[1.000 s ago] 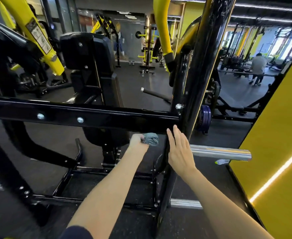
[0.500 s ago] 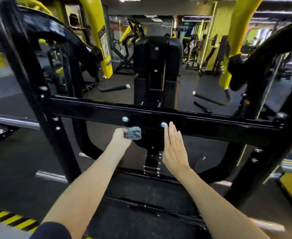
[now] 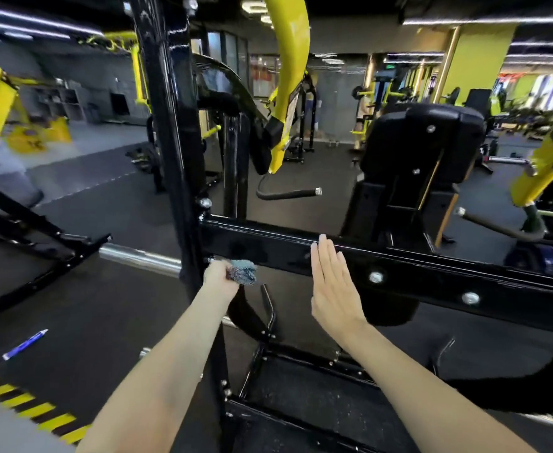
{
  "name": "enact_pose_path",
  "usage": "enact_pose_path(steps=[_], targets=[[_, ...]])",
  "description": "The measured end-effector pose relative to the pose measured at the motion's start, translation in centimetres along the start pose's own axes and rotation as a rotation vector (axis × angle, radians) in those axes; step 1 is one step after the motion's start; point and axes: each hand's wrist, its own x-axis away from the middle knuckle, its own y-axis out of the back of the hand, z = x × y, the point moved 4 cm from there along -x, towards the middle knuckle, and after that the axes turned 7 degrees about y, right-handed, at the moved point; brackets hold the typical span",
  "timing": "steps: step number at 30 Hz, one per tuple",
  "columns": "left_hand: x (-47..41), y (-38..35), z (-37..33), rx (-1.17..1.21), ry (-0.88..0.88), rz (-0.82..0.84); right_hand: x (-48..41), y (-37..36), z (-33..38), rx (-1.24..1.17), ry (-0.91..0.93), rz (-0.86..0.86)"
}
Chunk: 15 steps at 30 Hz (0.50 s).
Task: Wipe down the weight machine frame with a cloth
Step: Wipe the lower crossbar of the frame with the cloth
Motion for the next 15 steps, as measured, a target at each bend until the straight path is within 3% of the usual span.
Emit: enact_pose_path(steps=[5,8,12,15], targets=[[4.1,0.9,-3.1,0.135,-0.062,-0.137,-2.1,-0.3,1.6,0.028,0.040,0.012],[4.8,-0.6,-1.9,0.207,-0.006,-0.129,-1.9,-0.7,1.4,0.049,0.021,0.029],[6.7,-3.3,0.5,-0.003,0.052,-0.091,-0.1,-1.3,0.4,0.082,0.016,0.035],[9.0,-3.8,1.3,-0.156,0.021,0.032,0.9,-1.3,-0.9,0.083,-0.020,0.037]])
